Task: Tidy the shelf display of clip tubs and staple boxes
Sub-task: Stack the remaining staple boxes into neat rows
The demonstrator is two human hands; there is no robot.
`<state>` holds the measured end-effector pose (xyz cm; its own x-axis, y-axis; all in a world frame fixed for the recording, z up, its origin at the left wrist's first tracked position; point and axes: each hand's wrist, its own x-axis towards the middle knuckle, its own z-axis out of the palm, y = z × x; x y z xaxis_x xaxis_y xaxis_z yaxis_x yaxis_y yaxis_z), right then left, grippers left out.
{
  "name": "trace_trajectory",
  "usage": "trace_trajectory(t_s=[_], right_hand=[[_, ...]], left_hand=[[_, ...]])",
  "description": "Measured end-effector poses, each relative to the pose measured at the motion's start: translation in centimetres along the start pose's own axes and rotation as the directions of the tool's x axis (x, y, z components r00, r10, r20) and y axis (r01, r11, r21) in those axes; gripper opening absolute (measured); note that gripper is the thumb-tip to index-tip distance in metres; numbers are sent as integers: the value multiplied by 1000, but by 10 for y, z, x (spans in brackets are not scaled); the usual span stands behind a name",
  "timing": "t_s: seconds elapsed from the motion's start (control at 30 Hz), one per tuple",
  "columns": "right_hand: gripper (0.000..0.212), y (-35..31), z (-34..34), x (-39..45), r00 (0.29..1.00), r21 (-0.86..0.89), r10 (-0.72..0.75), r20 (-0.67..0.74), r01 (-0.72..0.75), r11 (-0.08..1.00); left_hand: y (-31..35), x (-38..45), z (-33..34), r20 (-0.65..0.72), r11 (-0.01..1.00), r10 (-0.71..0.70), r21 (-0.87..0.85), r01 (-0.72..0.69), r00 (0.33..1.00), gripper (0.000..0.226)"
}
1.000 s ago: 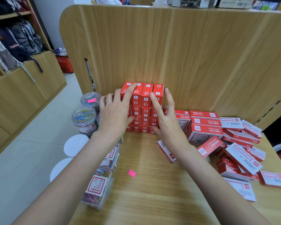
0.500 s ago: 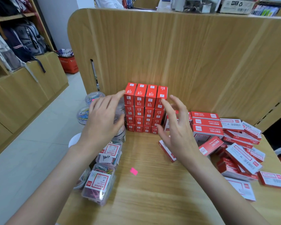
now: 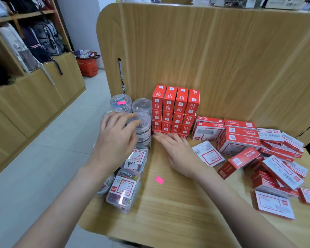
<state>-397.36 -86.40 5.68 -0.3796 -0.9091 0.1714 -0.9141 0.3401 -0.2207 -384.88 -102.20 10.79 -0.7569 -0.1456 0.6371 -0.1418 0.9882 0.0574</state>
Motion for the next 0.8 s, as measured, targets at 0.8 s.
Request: trace_trajectory(t_s=[0.8], right_hand=[[46, 43, -100, -106, 917, 88, 347, -197, -336, 938]], left_hand=[[75, -1, 19, 214, 941, 181, -322, -105, 960, 44]])
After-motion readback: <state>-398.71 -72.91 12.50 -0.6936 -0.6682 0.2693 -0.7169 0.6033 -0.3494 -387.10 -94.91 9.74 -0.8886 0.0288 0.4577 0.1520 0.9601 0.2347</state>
